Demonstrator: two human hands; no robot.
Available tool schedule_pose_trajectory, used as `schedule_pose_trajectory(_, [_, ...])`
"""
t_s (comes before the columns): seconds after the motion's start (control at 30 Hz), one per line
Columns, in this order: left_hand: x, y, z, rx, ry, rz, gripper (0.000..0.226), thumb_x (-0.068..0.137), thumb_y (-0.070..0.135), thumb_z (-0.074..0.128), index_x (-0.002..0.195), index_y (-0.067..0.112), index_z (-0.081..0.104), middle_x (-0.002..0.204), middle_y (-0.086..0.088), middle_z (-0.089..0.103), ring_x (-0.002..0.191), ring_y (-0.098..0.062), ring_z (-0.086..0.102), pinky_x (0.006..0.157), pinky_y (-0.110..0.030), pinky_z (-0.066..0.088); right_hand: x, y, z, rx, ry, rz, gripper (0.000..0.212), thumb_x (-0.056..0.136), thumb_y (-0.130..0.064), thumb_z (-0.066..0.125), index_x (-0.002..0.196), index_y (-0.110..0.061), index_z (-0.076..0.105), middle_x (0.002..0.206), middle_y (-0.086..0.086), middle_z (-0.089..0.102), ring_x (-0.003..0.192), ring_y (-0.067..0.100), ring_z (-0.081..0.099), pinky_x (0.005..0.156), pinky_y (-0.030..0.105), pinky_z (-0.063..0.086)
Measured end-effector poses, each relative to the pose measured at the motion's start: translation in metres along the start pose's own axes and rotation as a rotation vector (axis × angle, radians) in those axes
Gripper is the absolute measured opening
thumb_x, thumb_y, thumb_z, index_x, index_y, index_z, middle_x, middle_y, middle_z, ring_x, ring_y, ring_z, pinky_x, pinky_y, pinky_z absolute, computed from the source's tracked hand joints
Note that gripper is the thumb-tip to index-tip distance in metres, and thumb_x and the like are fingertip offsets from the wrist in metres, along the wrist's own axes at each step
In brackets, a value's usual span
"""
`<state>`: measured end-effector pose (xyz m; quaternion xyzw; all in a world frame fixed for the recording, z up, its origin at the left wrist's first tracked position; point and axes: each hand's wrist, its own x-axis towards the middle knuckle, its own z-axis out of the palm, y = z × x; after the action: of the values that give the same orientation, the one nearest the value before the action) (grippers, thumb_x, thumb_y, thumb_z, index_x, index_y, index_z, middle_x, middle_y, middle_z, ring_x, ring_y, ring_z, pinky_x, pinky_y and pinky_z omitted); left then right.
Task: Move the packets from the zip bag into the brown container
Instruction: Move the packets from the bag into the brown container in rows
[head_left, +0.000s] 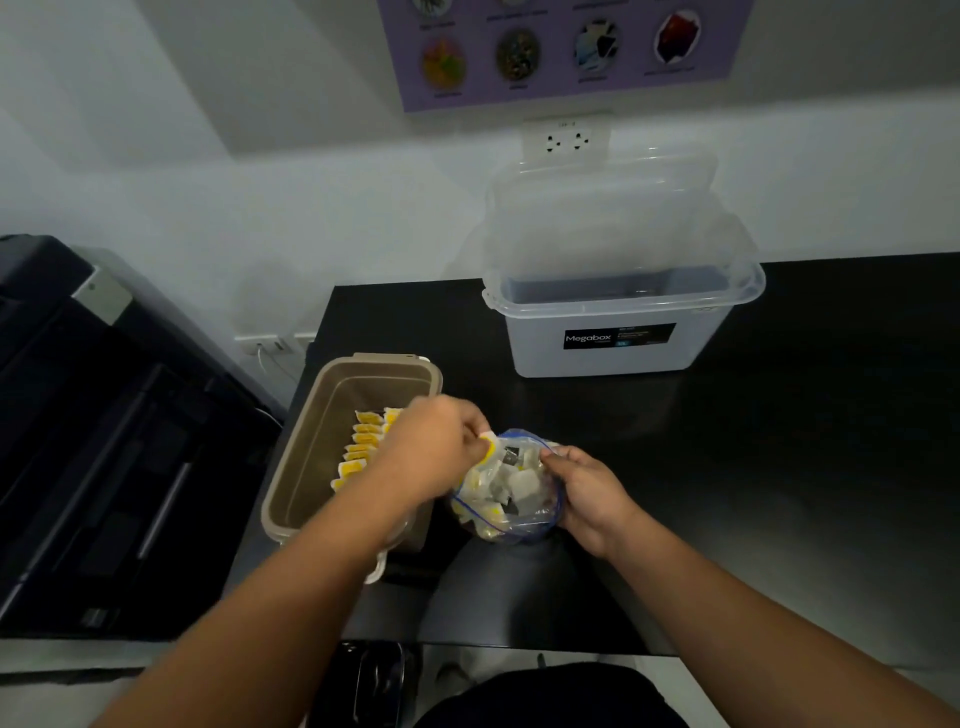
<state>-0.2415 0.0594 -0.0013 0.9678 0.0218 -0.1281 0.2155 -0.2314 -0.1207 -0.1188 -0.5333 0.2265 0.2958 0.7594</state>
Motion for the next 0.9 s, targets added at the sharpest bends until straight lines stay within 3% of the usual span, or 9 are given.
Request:
schedule_pose_trajectory(0.1, [-0.007,-0.023,-0.046,0.079,-0.042,0.064,0.007,0.089,0.026,0.073,0.091,0.032,0.072,0.083,0.012,0.070,0.074,0.000,0.063,0.063,-0.017,0.045,0.001,-0.001,0.003,-0.011,0.016,0.016,0.015,0.106,-0.017,0.056,0.112,-0.007,0.065,0.110,0.020,0.077,0.099,0.034,0.076,0.073,0.046,0.063])
schedule_pose_trajectory(0.23, [-0.007,-0.062,-0.086,0.274,-0.138,0.093,0.009,0.087,0.029,0.076,0.093,0.035,0.073,0.086,0.016,0.069,0.081,0.001,0.063,0.071,-0.019,0.045,0.003,-0.001,0.007,-0.008,0.064,-0.003,0.012,0.106,-0.017,0.056,0.105,-0.009,0.065,0.103,0.018,0.077,0.090,0.030,0.077,0.063,0.040,0.061])
schedule_pose_trajectory(0.4, [0.009,-0.104,-0.071,0.540,-0.407,0.113,0.013,0.083,0.022,0.077,0.092,0.031,0.074,0.082,0.016,0.060,0.085,-0.008,0.061,0.075,-0.023,0.042,0.013,-0.002,0.020,-0.029,0.134,-0.063,0.010,0.106,-0.016,0.057,0.102,-0.009,0.064,0.099,0.017,0.073,0.082,0.026,0.073,0.067,0.038,0.059])
schedule_pose_trajectory(0.53, [0.014,-0.127,-0.045,0.637,-0.532,0.157,0.016,0.081,0.012,0.072,0.095,0.017,0.076,0.095,-0.001,0.072,0.081,-0.016,0.059,0.074,-0.026,0.045,0.013,-0.003,0.030,-0.026,0.139,-0.098,0.009,0.106,-0.015,0.057,0.105,-0.010,0.064,0.090,0.011,0.077,0.079,0.022,0.076,0.065,0.036,0.058])
schedule_pose_trajectory(0.63, [0.019,-0.136,-0.032,0.698,-0.600,0.163,0.012,0.079,0.006,0.069,0.089,0.010,0.074,0.094,-0.009,0.070,0.073,-0.020,0.054,0.069,-0.031,0.046,0.011,0.001,0.034,-0.009,0.129,-0.116,0.010,0.106,-0.014,0.056,0.104,-0.011,0.065,0.084,0.007,0.078,0.074,0.018,0.077,0.060,0.032,0.059])
schedule_pose_trajectory(0.8, [0.026,-0.145,-0.012,0.816,-0.603,0.262,0.005,0.079,0.004,0.065,0.080,0.008,0.068,0.087,-0.012,0.066,0.072,-0.027,0.058,0.066,-0.037,0.049,0.006,0.004,0.039,0.058,0.119,-0.150,0.011,0.106,-0.012,0.055,0.099,-0.013,0.064,0.073,0.000,0.077,0.067,0.014,0.076,0.056,0.028,0.059])
schedule_pose_trajectory(0.9, [0.035,-0.149,-0.006,0.882,-0.545,0.356,0.008,0.085,0.006,0.061,0.082,0.013,0.065,0.091,-0.010,0.067,0.080,-0.028,0.063,0.069,-0.036,0.049,0.005,0.007,0.042,0.082,0.119,-0.163,0.010,0.105,-0.012,0.055,0.103,-0.013,0.065,0.077,0.001,0.077,0.070,0.013,0.076,0.059,0.029,0.059])
